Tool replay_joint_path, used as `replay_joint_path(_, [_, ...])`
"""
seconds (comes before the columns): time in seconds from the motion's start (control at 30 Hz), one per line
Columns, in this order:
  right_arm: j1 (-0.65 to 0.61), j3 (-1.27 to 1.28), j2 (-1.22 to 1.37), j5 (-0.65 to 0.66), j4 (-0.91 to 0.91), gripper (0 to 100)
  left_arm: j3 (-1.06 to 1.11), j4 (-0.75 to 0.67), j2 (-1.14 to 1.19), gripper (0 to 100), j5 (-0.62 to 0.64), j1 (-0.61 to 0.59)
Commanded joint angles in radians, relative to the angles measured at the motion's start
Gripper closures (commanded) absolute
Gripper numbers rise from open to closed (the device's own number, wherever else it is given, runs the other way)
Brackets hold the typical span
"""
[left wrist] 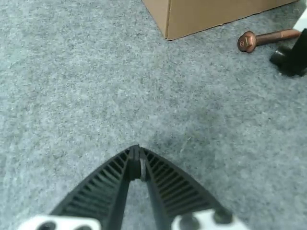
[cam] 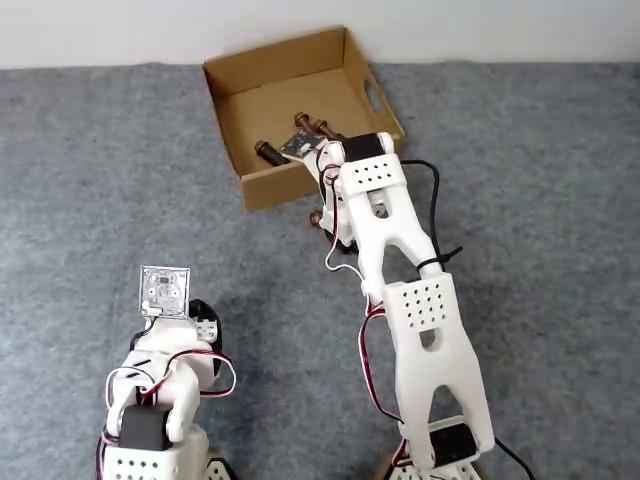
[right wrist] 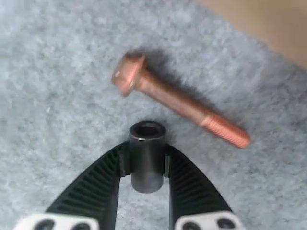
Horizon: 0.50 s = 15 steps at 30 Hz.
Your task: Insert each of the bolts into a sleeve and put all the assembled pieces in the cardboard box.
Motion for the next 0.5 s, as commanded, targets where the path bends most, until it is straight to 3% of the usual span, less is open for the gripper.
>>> replay_joint_path(0.0, [-0.008,-0.120,-0.050,-0.018,0.054,99.1,-0.002,-0.002,-0.005,100,-0.003,-0.003])
replay_joint_path(0.13, [-0.007,-0.218,-0.061,-0.115,0.054,99.1,-0.002,-0.002,-0.005,100,-0.003,-0.003])
replay_joint_path(0.27, [-0.007,-0.307,-0.051,-0.121,0.042,99.1,-0.002,-0.002,-0.005,100,-0.003,-0.003])
replay_joint_path(0.47, [0.008,-0.334,-0.012,-0.123,-0.150,99.1,-0.002,-0.002,-0.005,100,-0.003,-0.003])
